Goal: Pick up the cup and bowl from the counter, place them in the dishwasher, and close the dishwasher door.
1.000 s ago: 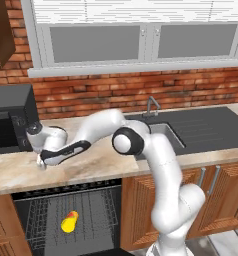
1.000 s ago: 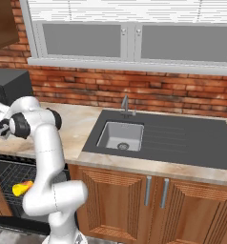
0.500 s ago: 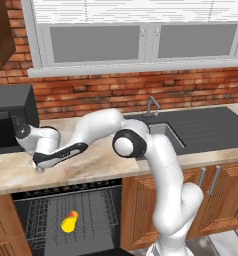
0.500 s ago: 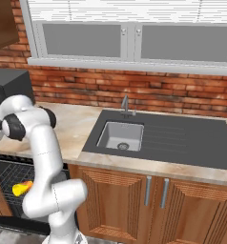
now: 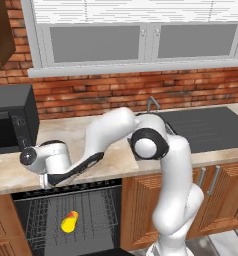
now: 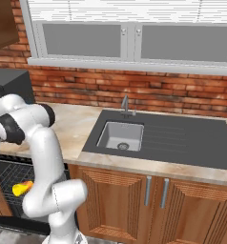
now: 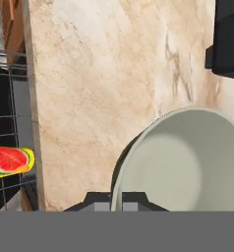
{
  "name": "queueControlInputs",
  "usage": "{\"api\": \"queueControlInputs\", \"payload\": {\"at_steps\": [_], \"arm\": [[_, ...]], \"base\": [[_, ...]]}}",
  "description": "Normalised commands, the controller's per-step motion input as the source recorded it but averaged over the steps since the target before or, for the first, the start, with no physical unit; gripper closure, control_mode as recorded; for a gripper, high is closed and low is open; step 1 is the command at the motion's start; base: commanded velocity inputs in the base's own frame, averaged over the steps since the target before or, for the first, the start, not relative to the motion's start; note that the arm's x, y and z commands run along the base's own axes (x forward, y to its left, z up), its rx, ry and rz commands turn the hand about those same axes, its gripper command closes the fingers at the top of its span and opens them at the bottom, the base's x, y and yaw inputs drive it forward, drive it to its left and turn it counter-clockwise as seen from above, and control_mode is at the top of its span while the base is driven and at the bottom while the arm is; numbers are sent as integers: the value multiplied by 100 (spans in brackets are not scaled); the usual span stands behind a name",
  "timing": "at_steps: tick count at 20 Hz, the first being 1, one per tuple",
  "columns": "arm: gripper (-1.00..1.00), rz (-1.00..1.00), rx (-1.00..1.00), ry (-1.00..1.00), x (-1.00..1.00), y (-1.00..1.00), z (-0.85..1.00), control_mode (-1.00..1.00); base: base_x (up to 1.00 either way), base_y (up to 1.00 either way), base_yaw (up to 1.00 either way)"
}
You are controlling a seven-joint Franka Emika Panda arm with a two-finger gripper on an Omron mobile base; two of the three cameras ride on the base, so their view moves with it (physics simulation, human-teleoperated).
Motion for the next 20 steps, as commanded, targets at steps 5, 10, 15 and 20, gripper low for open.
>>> {"api": "queueControlInputs", "payload": {"at_steps": [5, 10, 15, 20], "arm": [[100, 0, 0, -19, -84, -31, 0, -100], [100, 0, 0, -14, -69, -18, -7, -100], [100, 0, 0, -9, -56, 0, -35, -100], [100, 0, 2, -9, -53, 0, -39, -100]], "base": [[0, 0, 0], [0, 0, 0], [0, 0, 0], [0, 0, 0]]}}
